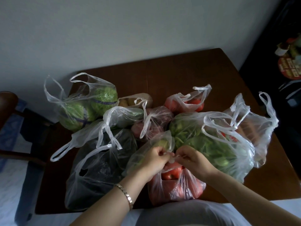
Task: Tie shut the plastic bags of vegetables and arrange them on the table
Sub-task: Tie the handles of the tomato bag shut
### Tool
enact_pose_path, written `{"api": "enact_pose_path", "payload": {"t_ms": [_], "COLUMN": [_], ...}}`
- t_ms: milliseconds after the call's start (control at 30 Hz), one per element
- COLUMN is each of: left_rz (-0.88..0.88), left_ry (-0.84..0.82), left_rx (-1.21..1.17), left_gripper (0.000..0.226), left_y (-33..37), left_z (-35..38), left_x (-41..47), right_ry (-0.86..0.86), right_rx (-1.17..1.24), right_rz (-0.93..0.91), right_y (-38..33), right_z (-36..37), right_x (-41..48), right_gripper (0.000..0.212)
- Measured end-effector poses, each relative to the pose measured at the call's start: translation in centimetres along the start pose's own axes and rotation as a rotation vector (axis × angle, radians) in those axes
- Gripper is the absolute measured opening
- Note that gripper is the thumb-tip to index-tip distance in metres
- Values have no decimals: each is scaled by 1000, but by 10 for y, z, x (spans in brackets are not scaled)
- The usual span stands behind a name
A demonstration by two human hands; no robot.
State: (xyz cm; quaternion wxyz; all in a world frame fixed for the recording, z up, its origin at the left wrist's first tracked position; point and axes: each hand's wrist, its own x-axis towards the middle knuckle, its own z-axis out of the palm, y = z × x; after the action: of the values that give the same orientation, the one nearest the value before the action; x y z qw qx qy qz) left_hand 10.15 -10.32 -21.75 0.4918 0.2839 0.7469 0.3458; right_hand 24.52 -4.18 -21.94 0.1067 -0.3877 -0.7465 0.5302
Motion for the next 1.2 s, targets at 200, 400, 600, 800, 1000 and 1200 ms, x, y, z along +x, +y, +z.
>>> {"api": "enact_pose_path", "payload": {"t_ms": [200, 400, 600, 800, 1000, 1200], "left_rz": [14, -321, -120, 242, 314, 180], "left_ry": [228, 416, 97, -179, -276, -214], "left_rx": [65, -571, -647, 423, 724, 334], "left_gripper": [24, 14, 30, 21, 17, 19], "left_y": [-9, -3, 13, -40, -37, -19], "left_z": [-2, 7, 5, -17, -8, 6], "left_x": [-5, 13, 8, -2, -6, -3], "right_ry": [-78, 123, 88, 131, 172, 239], "right_rx": [262, 479, 702, 245, -18, 174], "right_rz": [90, 200, 413, 746, 811, 483], "right_y": [0, -3, 14, 67, 63, 24], "right_z": [-8, -2, -12, -20, -16, -21], "right_x": [-8, -2, 8, -11, -13, -8], "right_gripper": [28, 40, 48, 41, 29, 33]}}
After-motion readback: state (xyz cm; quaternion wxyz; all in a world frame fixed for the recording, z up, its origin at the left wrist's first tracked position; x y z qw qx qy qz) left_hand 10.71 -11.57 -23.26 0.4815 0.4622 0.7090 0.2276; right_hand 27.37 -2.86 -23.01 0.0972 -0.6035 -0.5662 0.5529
